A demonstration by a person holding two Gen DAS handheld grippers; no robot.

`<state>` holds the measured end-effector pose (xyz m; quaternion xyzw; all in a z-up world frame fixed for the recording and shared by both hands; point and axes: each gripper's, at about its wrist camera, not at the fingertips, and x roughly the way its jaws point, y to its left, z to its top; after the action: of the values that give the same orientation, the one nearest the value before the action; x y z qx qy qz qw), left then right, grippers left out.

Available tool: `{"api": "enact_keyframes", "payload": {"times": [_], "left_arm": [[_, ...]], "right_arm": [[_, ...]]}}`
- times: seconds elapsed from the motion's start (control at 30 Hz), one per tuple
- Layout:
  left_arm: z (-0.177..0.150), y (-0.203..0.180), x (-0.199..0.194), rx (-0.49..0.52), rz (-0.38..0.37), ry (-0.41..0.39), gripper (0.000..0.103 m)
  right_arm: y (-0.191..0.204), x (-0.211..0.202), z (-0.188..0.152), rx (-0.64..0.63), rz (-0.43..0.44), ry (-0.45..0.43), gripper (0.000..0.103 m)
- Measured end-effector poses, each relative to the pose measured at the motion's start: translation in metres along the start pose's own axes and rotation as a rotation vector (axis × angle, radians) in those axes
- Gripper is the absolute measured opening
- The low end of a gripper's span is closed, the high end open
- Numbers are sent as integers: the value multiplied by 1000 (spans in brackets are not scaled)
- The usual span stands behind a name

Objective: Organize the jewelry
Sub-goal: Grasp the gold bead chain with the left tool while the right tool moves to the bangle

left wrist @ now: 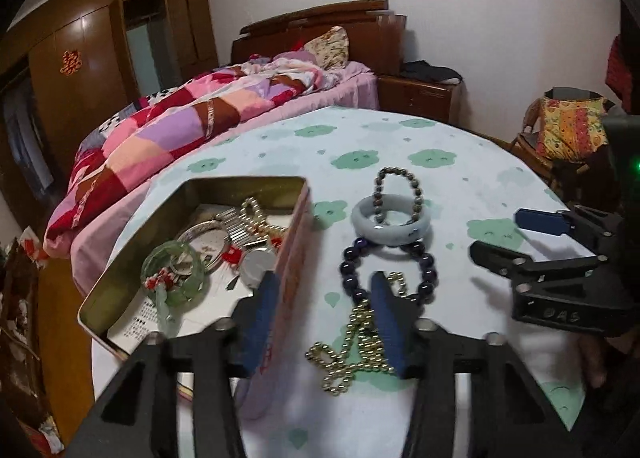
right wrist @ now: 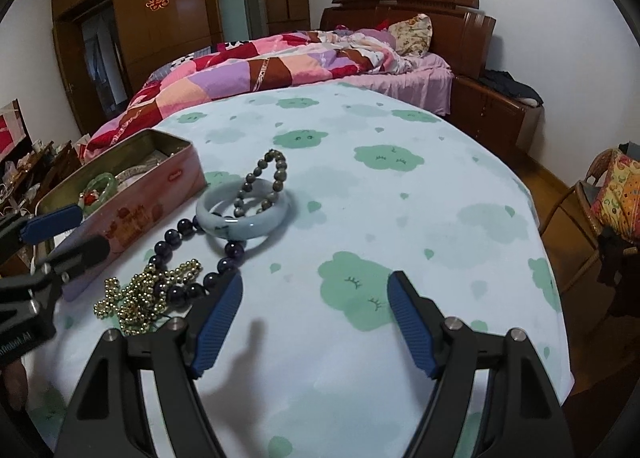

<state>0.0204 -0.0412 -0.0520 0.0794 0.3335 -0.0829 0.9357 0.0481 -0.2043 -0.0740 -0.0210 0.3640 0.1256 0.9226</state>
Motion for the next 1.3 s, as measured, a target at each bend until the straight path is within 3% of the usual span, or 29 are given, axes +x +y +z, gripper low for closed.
{"api": "enact_keyframes", "payload": {"times": [0.1,0.23,0.33,0.4,0.47,0.87,1.1,1.2,1.3], "left_arm": [[0,-10,2,39,-24,4,45],[-2,-20,18,65,-80,70,41],[-6,-22,37,56,-136,152,31],[-11,-24,43,49,-164,187,17],[-10,-24,38,49,-175,168,9],[11,13,-20,-42,-142,-27,9],[17,23,-23,-59,-137,-50,9],[14,24,-19,-61,-143,-37,9],[13,26,-20,-66,-143,-34,9]], "right_arm": [[2,0,0,-3,-5,-4,77],[2,0,0,1,-6,-2,77],[1,1,0,-5,-5,-1,77],[1,1,0,-7,-5,-1,77],[1,1,0,-4,-2,0,77],[16,-3,5,-34,59,4,76],[37,17,20,-77,70,65,74],[50,33,23,-112,59,132,73],[53,40,19,-121,74,171,62]]}}
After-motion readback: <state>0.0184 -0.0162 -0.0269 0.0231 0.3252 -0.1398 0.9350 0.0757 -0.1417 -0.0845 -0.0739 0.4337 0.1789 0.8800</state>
